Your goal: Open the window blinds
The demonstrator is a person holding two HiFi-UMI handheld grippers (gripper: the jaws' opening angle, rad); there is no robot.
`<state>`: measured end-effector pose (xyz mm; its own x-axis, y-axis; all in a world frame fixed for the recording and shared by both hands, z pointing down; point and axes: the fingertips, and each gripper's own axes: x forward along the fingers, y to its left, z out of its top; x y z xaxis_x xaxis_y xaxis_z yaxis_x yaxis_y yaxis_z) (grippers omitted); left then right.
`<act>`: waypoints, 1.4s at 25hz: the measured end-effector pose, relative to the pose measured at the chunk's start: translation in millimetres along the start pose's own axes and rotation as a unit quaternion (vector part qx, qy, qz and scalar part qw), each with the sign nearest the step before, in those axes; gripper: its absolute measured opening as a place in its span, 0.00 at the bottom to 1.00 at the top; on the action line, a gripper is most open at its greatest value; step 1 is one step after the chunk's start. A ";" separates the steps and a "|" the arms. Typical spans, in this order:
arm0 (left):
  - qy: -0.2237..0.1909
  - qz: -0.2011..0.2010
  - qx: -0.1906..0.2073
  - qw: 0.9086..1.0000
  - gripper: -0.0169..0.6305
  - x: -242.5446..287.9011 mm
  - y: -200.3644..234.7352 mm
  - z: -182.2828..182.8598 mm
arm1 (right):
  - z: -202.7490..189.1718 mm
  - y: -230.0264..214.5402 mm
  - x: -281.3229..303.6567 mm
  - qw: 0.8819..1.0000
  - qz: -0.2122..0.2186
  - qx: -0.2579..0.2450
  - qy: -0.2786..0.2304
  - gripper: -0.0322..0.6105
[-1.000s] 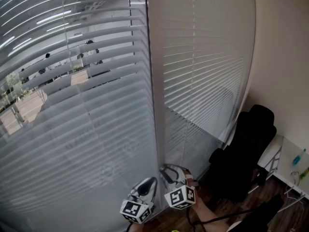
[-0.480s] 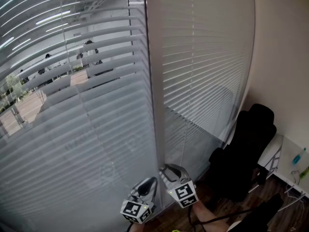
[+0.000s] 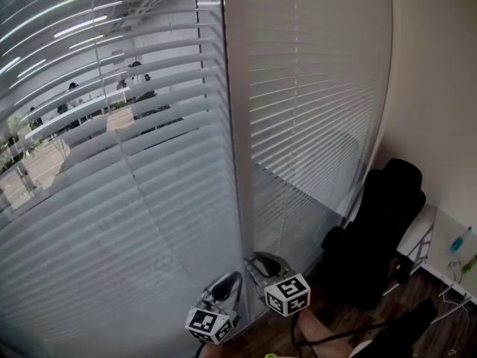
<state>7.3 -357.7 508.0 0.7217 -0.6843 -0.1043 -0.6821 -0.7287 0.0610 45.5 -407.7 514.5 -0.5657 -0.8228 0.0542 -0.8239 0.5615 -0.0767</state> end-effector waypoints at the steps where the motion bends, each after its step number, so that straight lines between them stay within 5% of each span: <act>1: 0.000 0.000 -0.001 1.000 0.02 -0.1 0.0 0.0 | 0.1 -0.1 -0.1 1.000 0.002 0.013 -0.002 0.26; 6: -0.002 0.001 -0.003 1.000 0.02 -0.2 1.3 1.3 | 0.7 -1.8 0.8 0.996 0.014 0.088 -0.013 0.26; 11: -0.003 0.003 -0.004 1.000 0.02 -1.3 2.4 2.0 | 0.0 -2.2 0.9 0.998 0.004 0.061 -0.014 0.26; 17: -0.004 0.006 -0.002 1.000 0.02 -5.7 3.8 4.9 | 8.3 4.8 -5.4 0.992 -0.002 -0.128 0.012 0.31; 22: -0.005 0.006 -0.003 1.000 0.02 -5.3 3.6 5.2 | 3.1 13.8 -2.3 0.946 -0.007 -0.318 0.059 0.31; 26: -0.005 0.004 -0.002 1.000 0.02 -4.6 2.5 5.0 | -1.5 13.1 0.4 0.923 -0.022 -0.378 0.067 0.28; 31: -0.004 0.003 -0.002 1.000 0.02 -4.8 2.2 4.7 | -0.6 12.0 0.3 0.929 -0.026 -0.364 0.057 0.26; 35: -0.003 0.004 -0.004 1.000 0.02 -5.7 1.4 4.1 | -0.4 12.0 -0.9 0.947 -0.017 -0.316 0.053 0.26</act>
<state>1.7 -354.7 504.6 0.7156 -0.6899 -0.1093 -0.6869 -0.7235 0.0690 36.0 -400.2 514.0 -0.5108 -0.8468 0.1485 -0.6775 0.5029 0.5368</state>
